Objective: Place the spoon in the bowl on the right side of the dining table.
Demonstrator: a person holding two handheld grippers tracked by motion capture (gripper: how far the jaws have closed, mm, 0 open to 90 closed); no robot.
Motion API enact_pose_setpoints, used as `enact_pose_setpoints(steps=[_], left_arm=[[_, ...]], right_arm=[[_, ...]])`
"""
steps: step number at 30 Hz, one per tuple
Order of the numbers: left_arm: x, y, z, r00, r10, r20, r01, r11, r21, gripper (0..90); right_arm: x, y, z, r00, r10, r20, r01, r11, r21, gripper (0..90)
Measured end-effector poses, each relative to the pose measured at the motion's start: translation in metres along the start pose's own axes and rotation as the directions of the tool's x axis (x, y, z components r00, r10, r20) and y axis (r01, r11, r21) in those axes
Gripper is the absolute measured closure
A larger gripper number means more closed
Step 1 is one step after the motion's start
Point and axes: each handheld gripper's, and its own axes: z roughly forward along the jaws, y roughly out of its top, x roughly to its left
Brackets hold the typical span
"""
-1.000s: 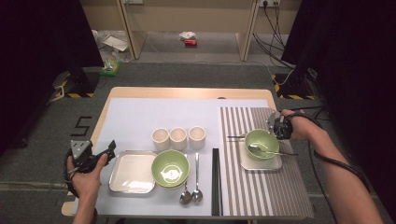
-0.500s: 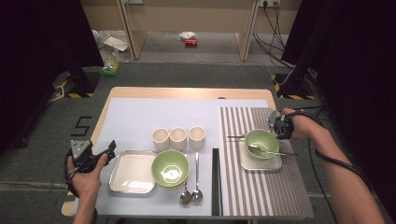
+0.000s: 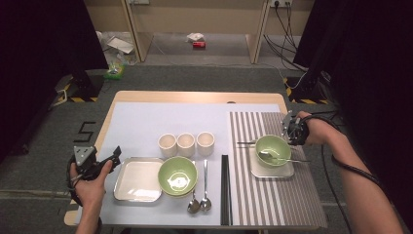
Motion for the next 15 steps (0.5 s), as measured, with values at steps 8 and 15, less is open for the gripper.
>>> enact_pose_setpoints(steps=[8,15], left_arm=[[-0.001,0.001,0.002,1.0000,0.003,0.005,-0.003,1.0000,0.003,11.4],[-0.002,0.002,0.003,0.9999,0.004,0.010,-0.004,1.0000,0.002,11.4]], right_arm=[[0.000,-0.004,-0.006,0.9973,0.074,-0.001,-0.074,0.997,-0.038,79.9],[0.003,-0.007,-0.011,0.9798,0.200,-0.007,-0.200,0.977,-0.068,84.9]])
